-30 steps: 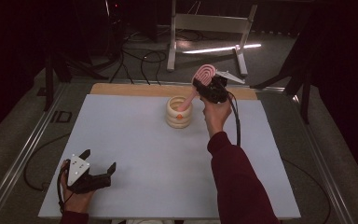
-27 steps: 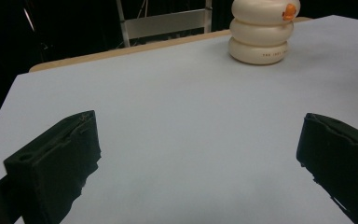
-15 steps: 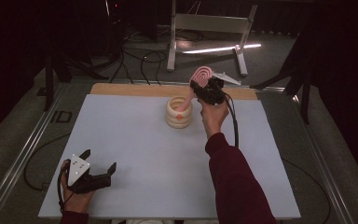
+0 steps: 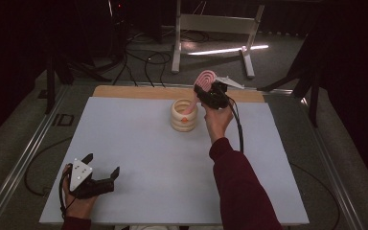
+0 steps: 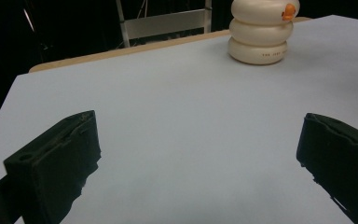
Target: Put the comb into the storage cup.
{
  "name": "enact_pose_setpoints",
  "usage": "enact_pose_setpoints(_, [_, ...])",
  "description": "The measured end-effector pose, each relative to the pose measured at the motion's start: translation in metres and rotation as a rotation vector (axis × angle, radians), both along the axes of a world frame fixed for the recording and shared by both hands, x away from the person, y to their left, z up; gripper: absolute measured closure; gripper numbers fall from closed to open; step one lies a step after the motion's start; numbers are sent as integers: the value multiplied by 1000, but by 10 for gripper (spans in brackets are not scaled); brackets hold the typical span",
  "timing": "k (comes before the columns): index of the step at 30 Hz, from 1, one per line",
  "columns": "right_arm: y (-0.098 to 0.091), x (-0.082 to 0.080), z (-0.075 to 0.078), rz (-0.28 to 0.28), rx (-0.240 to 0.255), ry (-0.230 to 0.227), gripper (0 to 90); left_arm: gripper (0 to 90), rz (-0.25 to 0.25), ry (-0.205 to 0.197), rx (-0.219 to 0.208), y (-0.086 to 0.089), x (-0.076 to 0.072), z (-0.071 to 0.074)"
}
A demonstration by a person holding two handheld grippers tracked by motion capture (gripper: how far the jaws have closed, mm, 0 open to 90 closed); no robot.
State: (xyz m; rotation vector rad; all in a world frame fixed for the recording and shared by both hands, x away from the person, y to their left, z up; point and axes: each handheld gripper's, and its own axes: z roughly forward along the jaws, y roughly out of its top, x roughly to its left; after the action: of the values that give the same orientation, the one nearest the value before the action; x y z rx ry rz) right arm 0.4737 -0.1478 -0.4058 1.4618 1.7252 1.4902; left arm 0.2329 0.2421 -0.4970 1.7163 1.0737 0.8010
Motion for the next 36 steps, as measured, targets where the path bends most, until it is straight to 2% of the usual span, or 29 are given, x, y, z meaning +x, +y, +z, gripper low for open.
enact_pose_setpoints(36, [15, -1, -21, 1, -40, 18, 619, 2, -4, 1, 3, -1, 0, -1])
